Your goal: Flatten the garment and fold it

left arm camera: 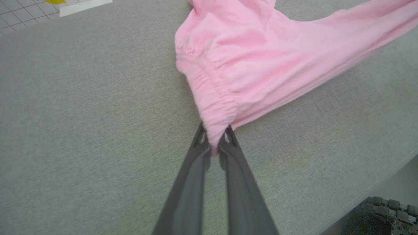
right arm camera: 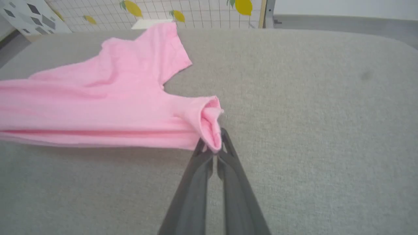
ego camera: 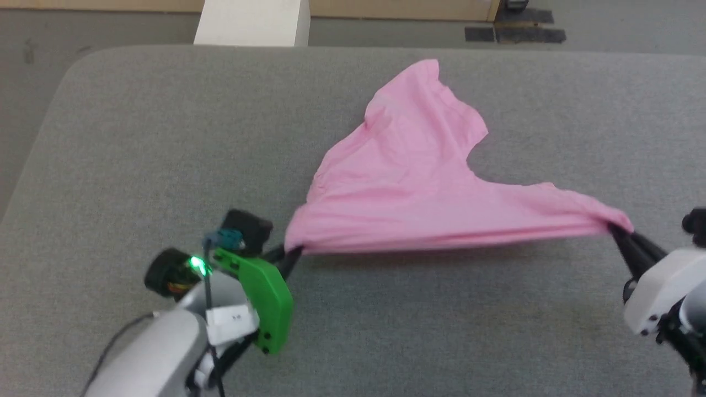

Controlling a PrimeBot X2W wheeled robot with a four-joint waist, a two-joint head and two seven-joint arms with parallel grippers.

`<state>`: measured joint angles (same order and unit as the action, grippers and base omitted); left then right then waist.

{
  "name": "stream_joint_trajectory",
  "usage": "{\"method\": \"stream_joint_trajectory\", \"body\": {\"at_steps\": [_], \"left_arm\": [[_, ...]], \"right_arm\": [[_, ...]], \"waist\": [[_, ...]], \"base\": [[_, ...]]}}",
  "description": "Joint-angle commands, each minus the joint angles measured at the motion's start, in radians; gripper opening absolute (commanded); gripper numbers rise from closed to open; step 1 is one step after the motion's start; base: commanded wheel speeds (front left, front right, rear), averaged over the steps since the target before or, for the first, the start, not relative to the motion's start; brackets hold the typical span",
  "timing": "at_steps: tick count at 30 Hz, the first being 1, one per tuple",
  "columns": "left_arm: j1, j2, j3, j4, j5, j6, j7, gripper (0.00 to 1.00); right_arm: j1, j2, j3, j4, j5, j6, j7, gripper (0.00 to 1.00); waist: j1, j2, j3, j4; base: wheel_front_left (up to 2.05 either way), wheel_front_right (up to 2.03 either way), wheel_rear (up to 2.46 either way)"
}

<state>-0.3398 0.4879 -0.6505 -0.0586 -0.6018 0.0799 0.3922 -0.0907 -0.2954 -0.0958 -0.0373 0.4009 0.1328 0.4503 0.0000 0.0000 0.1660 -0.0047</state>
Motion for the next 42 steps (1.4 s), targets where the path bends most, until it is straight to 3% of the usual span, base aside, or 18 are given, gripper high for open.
{"method": "stream_joint_trajectory", "body": {"at_steps": [1, 12, 15, 18, 23, 32, 36, 42], "left_arm": [[-0.038, 0.027, 0.024, -0.025, -0.009, -0.003, 0.014, 0.0], [-0.339, 0.134, 0.163, -0.177, -0.079, -0.07, 0.158, 0.0], [-0.418, 0.138, 0.184, -0.177, -0.106, -0.087, 0.196, 0.0], [-0.536, 0.152, 0.196, -0.157, -0.132, -0.125, 0.259, 0.0], [-0.644, 0.155, 0.2, -0.11, -0.156, -0.153, 0.308, 0.0], [-0.955, 0.133, 0.2, 0.072, -0.141, -0.192, 0.341, 0.0], [-1.129, 0.113, 0.175, 0.201, -0.093, -0.203, 0.315, 0.0], [-1.353, 0.061, 0.144, 0.425, -0.015, -0.208, 0.202, 0.0]], "right_arm": [[-0.035, -0.029, 0.003, -0.029, 0.035, -0.002, 0.003, 0.0], [-0.309, -0.144, -0.013, -0.134, 0.216, -0.002, 0.075, 0.0], [-0.385, -0.159, -0.007, -0.132, 0.224, -0.002, 0.104, 0.0], [-0.5, -0.214, 0.028, -0.129, 0.201, -0.002, 0.14, 0.0], [-0.621, -0.276, 0.074, -0.091, 0.184, -0.002, 0.149, 0.0], [-0.948, -0.373, 0.224, 0.098, 0.135, -0.002, 0.064, 0.0], [-1.139, -0.359, 0.287, 0.237, 0.102, -0.002, -0.012, 0.0], [-1.401, -0.285, 0.331, 0.478, 0.024, -0.002, -0.16, 0.0]], "waist": [[0.0, 0.0, -0.045, -0.016], [0.0, 0.0, -0.106, -0.04], [0.0, 0.0, -0.111, -0.047], [0.0, 0.0, -0.09, -0.053], [0.0, 0.0, -0.025, -0.062], [0.0, 0.0, 0.225, -0.093], [0.0, 0.0, 0.331, -0.114], [0.0, 0.0, 0.435, -0.14]], "base": [[0.0, 0.0, 0.0], [0.0, 0.0, 0.0], [0.0, 0.0, 0.0], [0.0, 0.0, 0.0], [0.0, 0.0, 0.0], [0.0, 0.0, 0.0], [0.0, 0.0, 0.0], [0.0, 0.0, 0.0]]}}
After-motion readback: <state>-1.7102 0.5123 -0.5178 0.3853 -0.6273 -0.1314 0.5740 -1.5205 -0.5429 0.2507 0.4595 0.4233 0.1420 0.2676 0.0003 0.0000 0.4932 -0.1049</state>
